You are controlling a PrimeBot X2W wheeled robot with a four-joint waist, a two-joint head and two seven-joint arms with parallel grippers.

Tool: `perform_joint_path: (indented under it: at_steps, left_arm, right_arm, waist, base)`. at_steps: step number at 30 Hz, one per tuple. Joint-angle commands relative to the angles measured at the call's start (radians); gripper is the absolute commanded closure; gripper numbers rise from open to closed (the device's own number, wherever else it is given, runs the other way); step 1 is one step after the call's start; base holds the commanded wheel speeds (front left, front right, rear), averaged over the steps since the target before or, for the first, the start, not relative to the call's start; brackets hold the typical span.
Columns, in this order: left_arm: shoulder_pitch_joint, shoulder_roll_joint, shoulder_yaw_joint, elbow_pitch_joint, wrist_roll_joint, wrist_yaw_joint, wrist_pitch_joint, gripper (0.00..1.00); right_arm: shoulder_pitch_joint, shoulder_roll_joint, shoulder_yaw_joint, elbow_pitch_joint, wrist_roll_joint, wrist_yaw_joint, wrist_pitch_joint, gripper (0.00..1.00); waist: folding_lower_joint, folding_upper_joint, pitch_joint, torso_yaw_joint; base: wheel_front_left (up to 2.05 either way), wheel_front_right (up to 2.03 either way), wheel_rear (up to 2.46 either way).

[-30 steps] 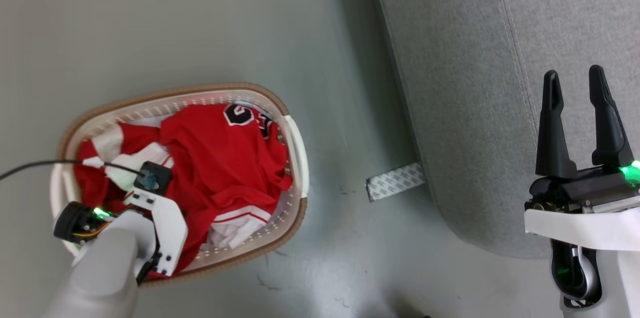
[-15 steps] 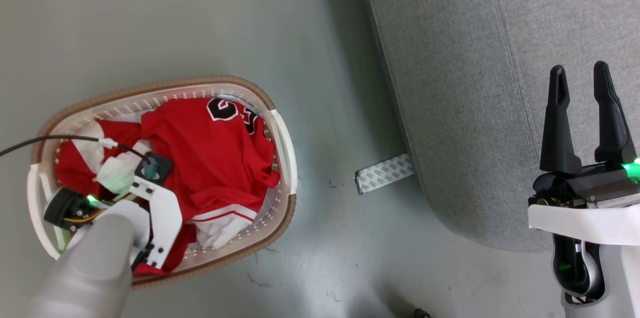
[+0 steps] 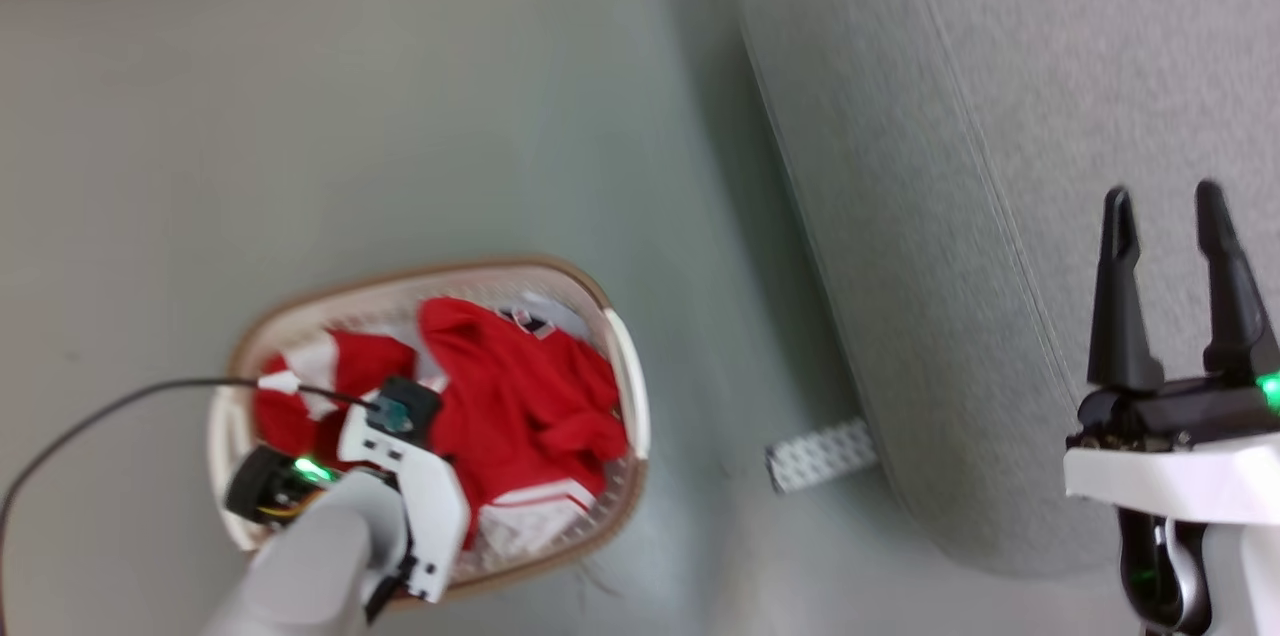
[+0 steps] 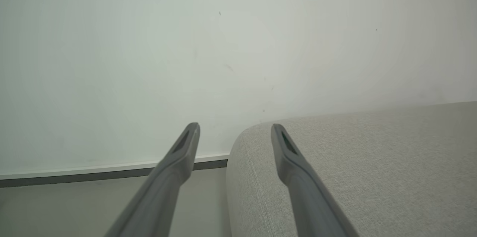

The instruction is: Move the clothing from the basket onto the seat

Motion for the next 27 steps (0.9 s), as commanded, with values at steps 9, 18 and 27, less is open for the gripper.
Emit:
perform_joint_path:
  at_steps: [9, 18, 27]
  left_arm:
    - [0.08, -0.059, -0.015, -0.091, -0.135, 0.001, -0.15, 1.0]
    - [0.137, -0.065, -0.034, -0.321, -0.293, 0.001, -0.217, 1.0]
    - [0.147, -0.036, 0.017, -0.67, -0.368, 0.038, -0.167, 1.0]
  right_arm:
    - [0.104, -0.017, -0.008, 0.017, -0.044, -0.002, 0.001, 0.0]
    - [0.194, -0.036, 0.002, 0.029, -0.042, -0.002, 0.001, 0.0]
    - [0.261, -0.039, 0.051, 0.035, -0.035, -0.002, 0.001, 0.0]
  waist:
    - [0.0, 0.0, -0.261, 0.191]
    - [0.0, 0.0, -0.399, 0.286]
    - [0.0, 0.0, -0.499, 0.328]
  base:
    - [0.0, 0.0, 0.0]
    - [0.0, 0.0, 0.0]
    - [0.0, 0.0, 0.0]
